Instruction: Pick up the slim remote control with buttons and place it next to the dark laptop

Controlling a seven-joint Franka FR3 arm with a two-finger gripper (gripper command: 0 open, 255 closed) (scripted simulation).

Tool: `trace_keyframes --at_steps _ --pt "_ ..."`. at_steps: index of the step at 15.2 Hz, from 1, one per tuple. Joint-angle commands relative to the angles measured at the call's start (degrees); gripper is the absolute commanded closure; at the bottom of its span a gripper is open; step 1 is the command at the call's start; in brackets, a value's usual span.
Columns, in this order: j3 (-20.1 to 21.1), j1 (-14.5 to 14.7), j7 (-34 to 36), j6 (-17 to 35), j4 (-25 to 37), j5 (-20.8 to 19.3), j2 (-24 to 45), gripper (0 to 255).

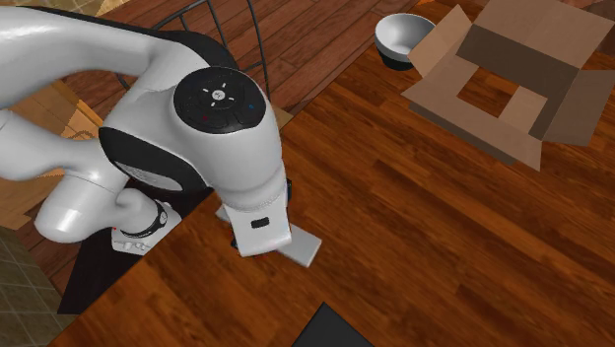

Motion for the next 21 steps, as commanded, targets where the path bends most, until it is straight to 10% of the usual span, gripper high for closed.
trace_keyframes --at_steps 1,21 --pt "-1.98 -1.08 -2.88 -0.21 -0.36 -0.76 -0.65 255" --pt "-18.80 -9.54 -26.21 3.51 2.41 -5.50 4.69 255"
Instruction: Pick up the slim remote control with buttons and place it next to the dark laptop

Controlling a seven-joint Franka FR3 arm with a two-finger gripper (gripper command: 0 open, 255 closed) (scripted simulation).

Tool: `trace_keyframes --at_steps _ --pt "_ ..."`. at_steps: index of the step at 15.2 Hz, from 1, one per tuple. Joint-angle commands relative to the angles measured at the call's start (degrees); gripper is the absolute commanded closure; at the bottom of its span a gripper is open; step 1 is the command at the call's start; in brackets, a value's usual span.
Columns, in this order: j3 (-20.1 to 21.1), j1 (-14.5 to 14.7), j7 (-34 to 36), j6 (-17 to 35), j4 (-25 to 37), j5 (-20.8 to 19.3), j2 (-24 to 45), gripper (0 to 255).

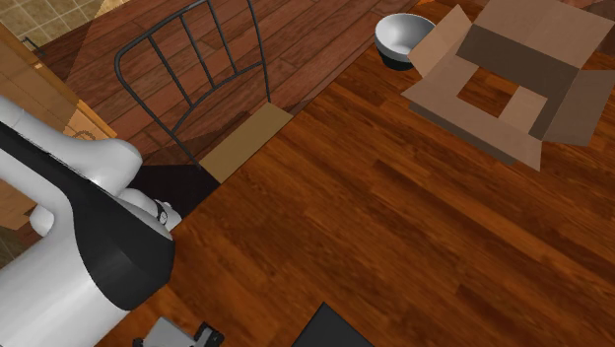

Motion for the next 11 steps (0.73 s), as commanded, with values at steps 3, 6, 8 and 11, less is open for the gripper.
trace_keyframes --at_steps 3,6,8,11 --pt "-0.28 -0.11 -0.07 3.15 -2.85 -0.10 0.27 255" --pt "-0.46 -0.16 -0.06 5.49 -4.88 -0.14 0.57 255" --pt "-0.58 -0.20 -0.07 7.05 -6.18 -0.15 0.84 255" --pt "-0.79 -0.23 -0.10 9.41 -8.05 -0.15 1.35 255"
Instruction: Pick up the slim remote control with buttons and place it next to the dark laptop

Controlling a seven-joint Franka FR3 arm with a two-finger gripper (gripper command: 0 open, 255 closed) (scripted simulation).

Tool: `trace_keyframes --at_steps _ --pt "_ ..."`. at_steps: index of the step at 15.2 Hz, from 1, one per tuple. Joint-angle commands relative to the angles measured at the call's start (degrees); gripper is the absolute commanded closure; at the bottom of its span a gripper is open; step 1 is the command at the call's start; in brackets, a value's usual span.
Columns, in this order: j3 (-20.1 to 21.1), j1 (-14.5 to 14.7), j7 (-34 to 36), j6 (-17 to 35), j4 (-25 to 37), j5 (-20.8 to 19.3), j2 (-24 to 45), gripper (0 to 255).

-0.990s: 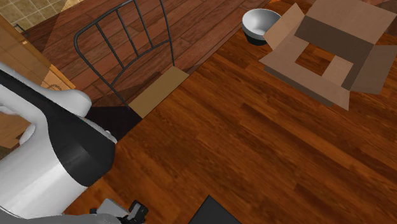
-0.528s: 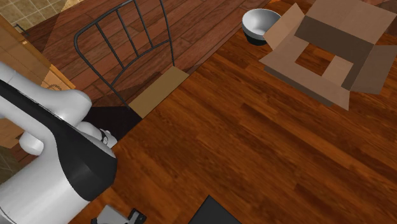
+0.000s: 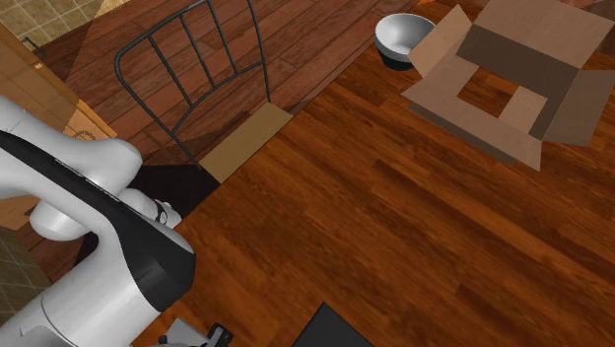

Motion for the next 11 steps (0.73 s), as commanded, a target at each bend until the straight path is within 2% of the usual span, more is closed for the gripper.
trace_keyframes --at_steps 1,9,10,11 --pt "-0.15 -0.01 -0.09 1.57 -1.14 0.03 0.44 255" --pt "-0.15 -0.02 -0.09 1.57 -1.14 0.03 0.44 255" --pt "-0.17 -0.03 -0.12 1.64 -1.19 0.03 0.46 0" --pt "-0.18 -0.02 -0.13 1.65 -1.11 0.06 0.56 0"
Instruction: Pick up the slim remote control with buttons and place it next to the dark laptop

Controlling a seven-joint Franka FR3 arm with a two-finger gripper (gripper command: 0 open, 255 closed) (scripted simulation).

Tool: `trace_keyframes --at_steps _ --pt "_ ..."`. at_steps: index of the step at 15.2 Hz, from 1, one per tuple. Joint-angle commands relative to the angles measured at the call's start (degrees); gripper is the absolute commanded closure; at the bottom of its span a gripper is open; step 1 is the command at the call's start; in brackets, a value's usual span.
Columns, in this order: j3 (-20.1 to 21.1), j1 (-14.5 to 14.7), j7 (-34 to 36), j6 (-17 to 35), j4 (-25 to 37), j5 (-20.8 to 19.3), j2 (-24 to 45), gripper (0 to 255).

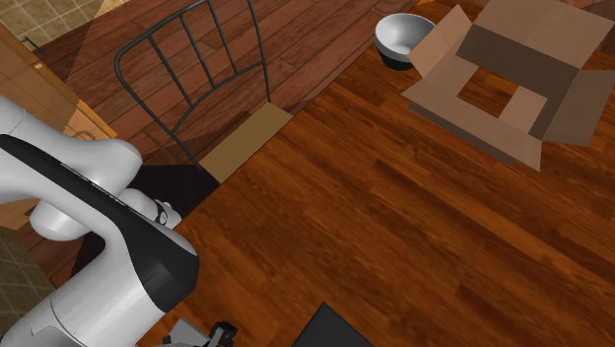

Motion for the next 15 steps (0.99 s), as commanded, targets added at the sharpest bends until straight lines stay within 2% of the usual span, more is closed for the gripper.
trace_keyframes --at_steps 1,4,8,15 --pt "-0.02 -0.01 -0.01 0.03 -0.08 -0.02 0.05 0" --pt "0.02 0.01 0.03 -0.05 -0.04 -0.02 0.01 0" --pt "0.68 0.19 0.18 -7.46 5.96 0.01 -1.43 0" --pt "0.68 0.18 0.18 -7.46 5.96 0.01 -1.43 0"
